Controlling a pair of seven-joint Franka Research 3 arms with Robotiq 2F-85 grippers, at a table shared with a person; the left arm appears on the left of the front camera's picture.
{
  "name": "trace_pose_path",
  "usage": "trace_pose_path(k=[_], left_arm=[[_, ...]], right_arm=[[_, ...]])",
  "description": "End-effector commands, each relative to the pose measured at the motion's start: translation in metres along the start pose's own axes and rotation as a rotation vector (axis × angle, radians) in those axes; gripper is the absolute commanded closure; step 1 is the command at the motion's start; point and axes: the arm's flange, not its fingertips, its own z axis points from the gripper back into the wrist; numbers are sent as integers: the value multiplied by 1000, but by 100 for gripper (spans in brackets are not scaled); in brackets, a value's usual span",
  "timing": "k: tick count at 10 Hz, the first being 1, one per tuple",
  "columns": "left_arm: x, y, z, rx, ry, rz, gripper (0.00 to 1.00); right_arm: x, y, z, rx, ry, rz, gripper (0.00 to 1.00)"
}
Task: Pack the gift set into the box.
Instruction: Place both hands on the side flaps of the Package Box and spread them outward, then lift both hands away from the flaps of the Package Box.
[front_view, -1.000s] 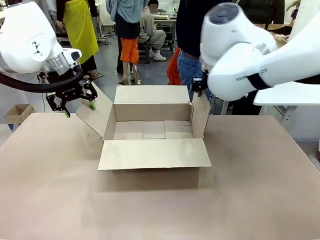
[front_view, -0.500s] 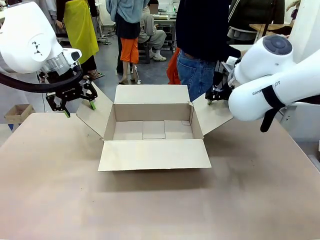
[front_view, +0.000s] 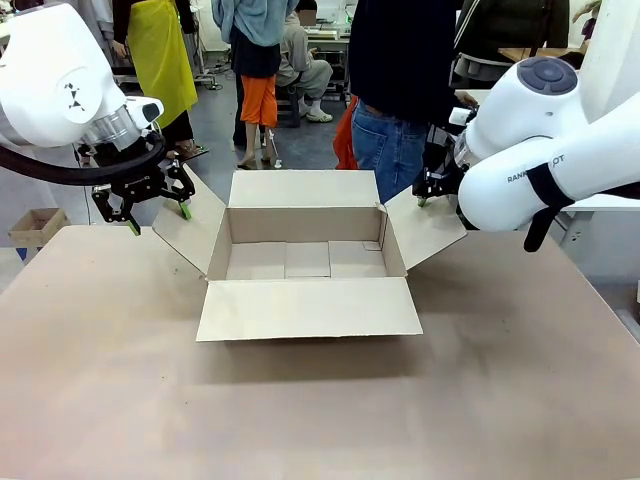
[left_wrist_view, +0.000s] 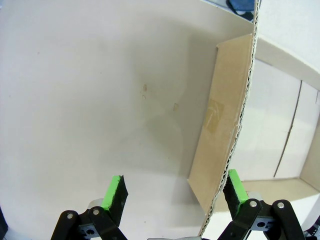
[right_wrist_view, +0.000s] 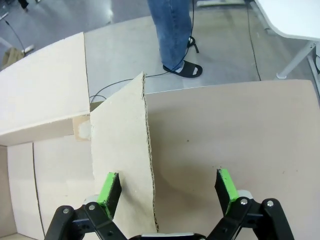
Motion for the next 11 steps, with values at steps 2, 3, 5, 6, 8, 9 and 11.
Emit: trace_pose_path(k=[2,3,5,6,8,9,11], left_arm=[[-1,0,3,16,-5,8,0],[-1,0,3,16,-5,8,0],[-1,0,3,16,-5,8,0],[-1,0,3,16,-5,8,0],[-1,0,3,16,-5,8,0],[-1,0,3,16,-5,8,0],[-1,0,3,16,-5,8,0]], right_arm=[[0,4,1,-21,-8,-21,0],[0,4,1,-21,-8,-21,0],[0,4,1,-21,-8,-21,0],[0,4,1,-21,-8,-21,0],[0,4,1,-21,-8,-21,0],[0,4,1,-21,-8,-21,0],[0,4,1,-21,-8,-21,0]])
